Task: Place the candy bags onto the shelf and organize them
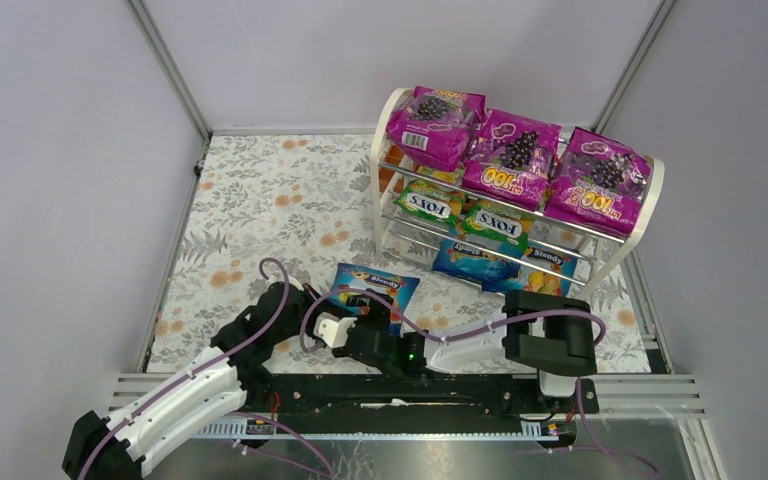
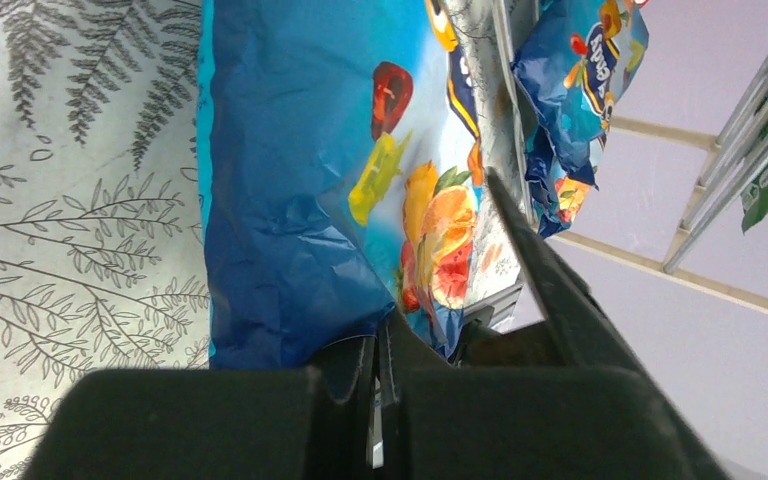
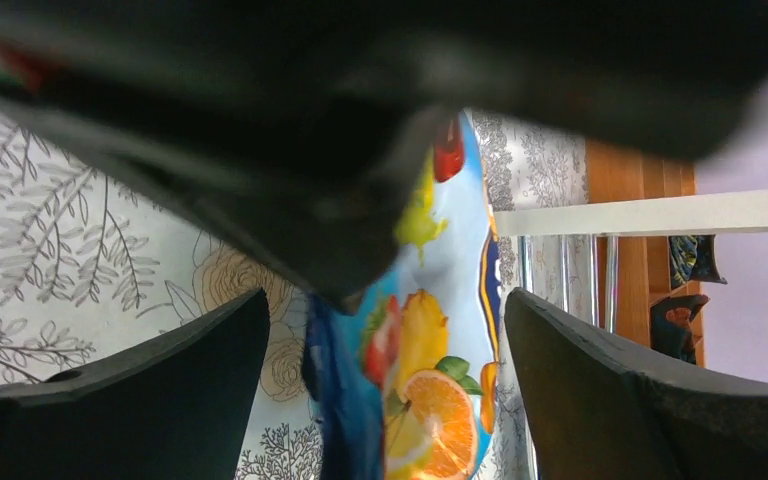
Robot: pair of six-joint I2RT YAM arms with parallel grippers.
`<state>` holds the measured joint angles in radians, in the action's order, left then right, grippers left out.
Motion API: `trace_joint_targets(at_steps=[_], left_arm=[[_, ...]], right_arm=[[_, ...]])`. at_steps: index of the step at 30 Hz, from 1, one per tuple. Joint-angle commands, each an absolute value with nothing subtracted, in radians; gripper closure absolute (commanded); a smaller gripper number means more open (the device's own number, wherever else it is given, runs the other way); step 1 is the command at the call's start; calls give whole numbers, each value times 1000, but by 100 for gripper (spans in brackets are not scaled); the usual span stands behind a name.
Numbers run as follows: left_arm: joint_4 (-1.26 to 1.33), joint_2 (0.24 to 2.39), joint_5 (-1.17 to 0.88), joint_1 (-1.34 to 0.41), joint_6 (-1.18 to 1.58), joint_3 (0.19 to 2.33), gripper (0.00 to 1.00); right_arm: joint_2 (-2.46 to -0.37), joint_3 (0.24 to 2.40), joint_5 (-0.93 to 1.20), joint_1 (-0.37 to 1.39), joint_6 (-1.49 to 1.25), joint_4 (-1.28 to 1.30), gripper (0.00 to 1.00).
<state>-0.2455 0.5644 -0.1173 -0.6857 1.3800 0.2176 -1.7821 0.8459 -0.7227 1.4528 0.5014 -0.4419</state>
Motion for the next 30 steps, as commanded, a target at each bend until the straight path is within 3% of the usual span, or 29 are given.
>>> trace_joint_targets(at_steps=[1, 5, 12, 21, 26, 30], left_arm=[[-190, 535, -155, -682, 1344, 302, 100], [-210, 509, -149, -682, 1344, 305, 100], [-223, 532, -145, -676, 1303, 342, 100], [-207, 549, -167, -672, 1296, 337, 100], [-208, 566, -150, -669, 1259, 361, 100], [-263, 591, -114, -664, 1198, 397, 98]], right_arm=[[-1792, 813, -754, 1447, 563, -554, 10], [-1752, 793, -731, 1419, 547, -561, 17], [-1771, 799, -716, 1369, 607, -600, 20], [-1752, 786, -636, 1334, 589, -622, 48], [-1755, 802, -603, 1324, 590, -563, 71], [-1737, 807, -600, 1324, 582, -554, 83]])
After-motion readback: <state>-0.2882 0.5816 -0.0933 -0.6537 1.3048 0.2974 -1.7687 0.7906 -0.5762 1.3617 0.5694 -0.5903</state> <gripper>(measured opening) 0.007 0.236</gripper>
